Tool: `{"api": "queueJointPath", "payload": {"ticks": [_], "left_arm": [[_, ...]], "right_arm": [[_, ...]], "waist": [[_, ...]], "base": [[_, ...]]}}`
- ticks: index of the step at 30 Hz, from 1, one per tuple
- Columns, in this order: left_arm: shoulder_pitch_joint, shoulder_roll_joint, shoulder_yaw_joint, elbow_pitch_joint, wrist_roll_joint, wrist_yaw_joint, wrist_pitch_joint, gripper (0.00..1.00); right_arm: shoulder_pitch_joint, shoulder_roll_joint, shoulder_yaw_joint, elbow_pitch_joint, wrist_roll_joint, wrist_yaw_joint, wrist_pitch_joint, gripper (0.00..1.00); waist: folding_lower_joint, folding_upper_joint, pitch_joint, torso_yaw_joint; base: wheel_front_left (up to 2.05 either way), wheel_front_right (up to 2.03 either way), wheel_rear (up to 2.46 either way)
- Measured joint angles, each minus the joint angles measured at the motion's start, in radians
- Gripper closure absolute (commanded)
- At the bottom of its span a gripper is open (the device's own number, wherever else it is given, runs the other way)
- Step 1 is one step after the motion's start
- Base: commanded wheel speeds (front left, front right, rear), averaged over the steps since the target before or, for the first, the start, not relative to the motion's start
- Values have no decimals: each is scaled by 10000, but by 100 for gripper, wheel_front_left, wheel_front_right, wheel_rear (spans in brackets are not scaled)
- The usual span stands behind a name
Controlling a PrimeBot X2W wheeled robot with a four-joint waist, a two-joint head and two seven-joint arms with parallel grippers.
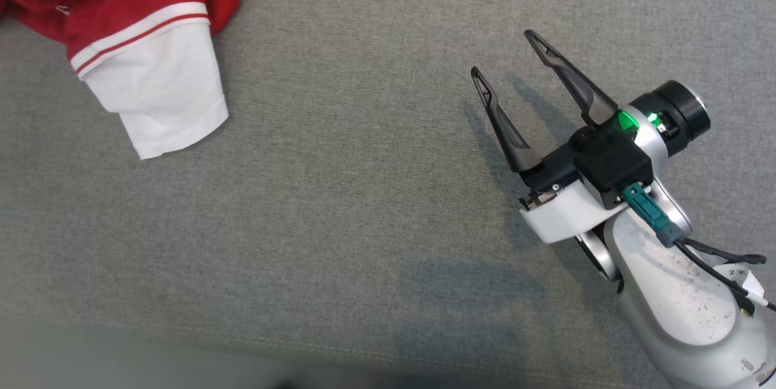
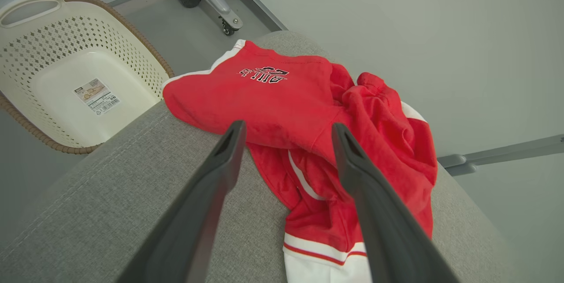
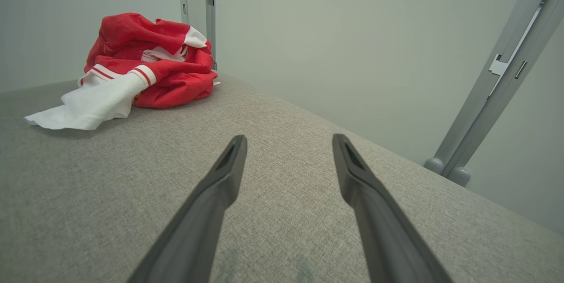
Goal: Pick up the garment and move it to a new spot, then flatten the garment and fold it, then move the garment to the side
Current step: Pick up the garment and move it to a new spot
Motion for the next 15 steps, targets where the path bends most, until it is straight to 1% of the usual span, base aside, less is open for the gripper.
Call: {"api": "queueJointPath", "payload": {"ticks": [2, 5, 6, 8, 9, 15], "left_arm": [[-240, 132, 48, 92, -115, 134, 393, 0], [-544, 182, 94, 247, -272, 251, 817, 0], [-655, 180, 130, 320, -341, 353, 930, 0], [-763, 182, 163, 414, -447, 433, 1041, 0], [-870, 182, 155, 525, -504, 441, 1120, 0], [-1124, 169, 221, 1016, -583, 487, 1239, 0]], "right_arm": [[-222, 27, -10, -125, -13, -2, -2, 0], [-425, 21, -84, -215, -92, -13, -2, 0], [-468, 12, -144, -238, -125, -15, -2, 0], [-515, -15, -199, -259, -194, -36, -2, 0], [-589, -44, -253, -270, -261, -105, -2, 0], [-1049, -142, -339, -332, -366, -117, -8, 0]], "waist": [[0, 0, 275, -138], [0, 0, 696, -332], [0, 0, 843, -391], [0, 0, 986, -443], [0, 0, 1131, -489], [0, 0, 1908, -699]], "base": [[0, 0, 0], [0, 0, 0], [0, 0, 0], [0, 0, 0], [0, 0, 0], [0, 0, 0]]}}
